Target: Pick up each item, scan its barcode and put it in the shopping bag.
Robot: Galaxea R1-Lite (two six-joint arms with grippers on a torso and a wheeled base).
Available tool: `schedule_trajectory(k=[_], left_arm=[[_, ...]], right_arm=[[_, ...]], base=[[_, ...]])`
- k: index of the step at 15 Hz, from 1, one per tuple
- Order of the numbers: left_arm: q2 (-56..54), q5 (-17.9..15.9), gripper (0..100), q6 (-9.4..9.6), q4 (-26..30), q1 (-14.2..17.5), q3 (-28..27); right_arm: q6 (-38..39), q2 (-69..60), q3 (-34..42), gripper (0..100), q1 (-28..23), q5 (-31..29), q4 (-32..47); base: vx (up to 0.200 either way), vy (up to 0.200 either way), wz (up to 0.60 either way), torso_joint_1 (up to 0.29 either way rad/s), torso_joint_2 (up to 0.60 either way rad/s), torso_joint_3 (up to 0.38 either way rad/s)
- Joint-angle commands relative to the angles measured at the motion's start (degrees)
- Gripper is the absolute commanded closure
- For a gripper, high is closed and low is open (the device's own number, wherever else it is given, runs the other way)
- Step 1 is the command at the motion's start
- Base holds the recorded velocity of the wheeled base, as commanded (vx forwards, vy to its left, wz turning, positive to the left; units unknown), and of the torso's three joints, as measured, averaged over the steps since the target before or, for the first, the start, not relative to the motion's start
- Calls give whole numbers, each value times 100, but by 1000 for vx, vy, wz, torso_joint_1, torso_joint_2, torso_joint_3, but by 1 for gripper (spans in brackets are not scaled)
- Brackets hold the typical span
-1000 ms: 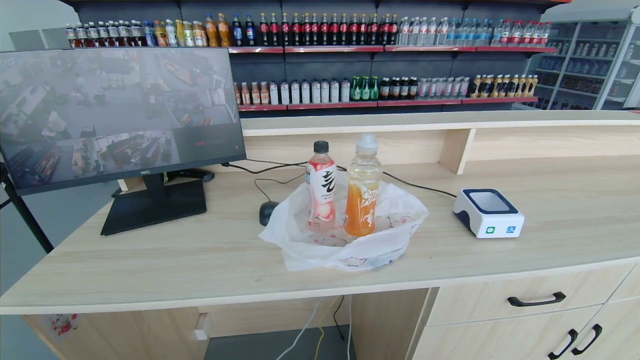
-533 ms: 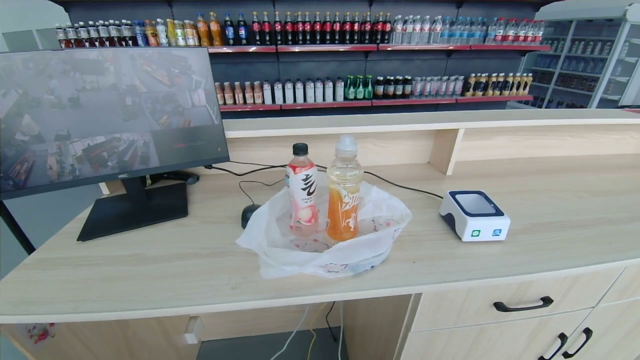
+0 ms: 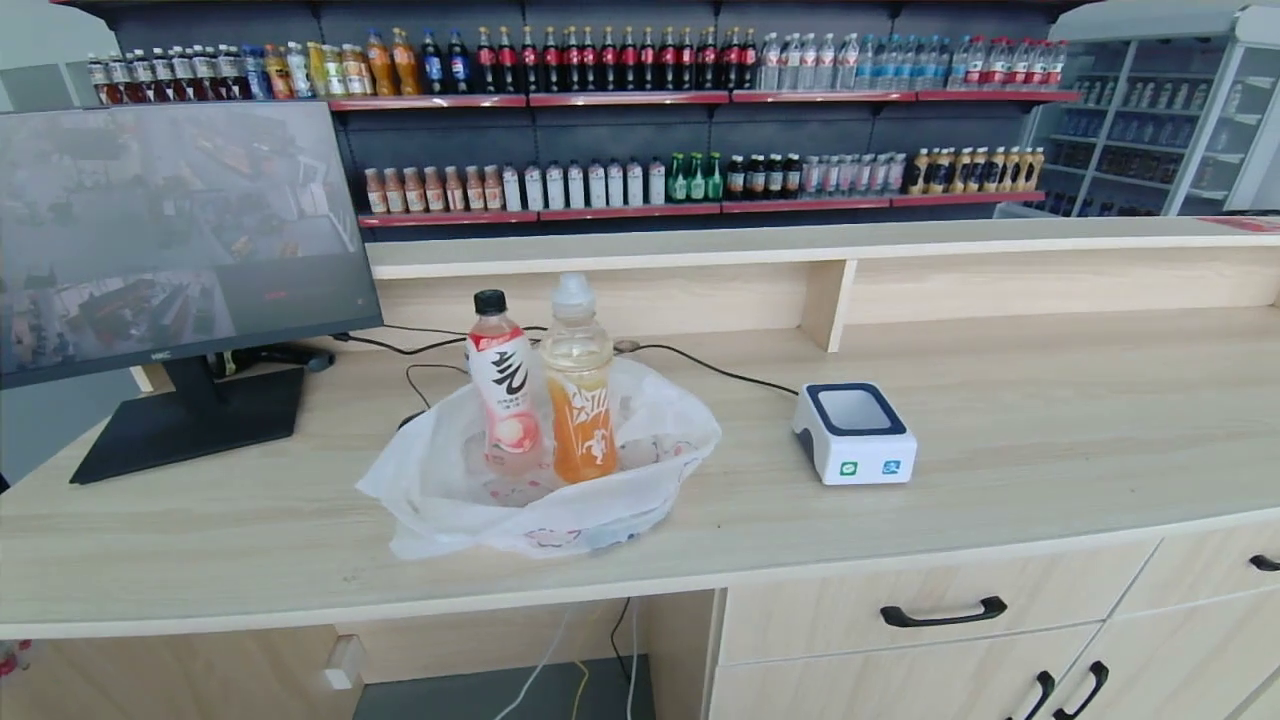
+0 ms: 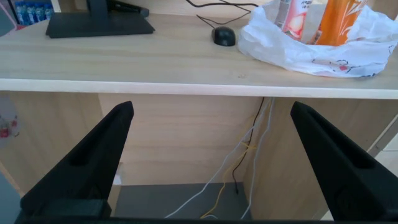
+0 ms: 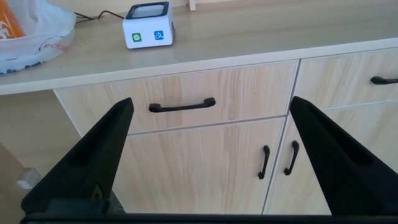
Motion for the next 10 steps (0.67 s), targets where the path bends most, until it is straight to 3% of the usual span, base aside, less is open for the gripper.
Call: schedule_trajectory(k=[1, 10], left_arm=[[-2, 1, 0, 0, 0, 0, 0], [-2, 1, 0, 0, 0, 0, 0]], right_arm=[[2, 10, 0, 0, 2, -8, -2], [19, 10, 0, 0, 2, 1, -2]], base=[[0, -200, 0, -2, -2, -2], [0, -200, 0, 0, 2, 2]])
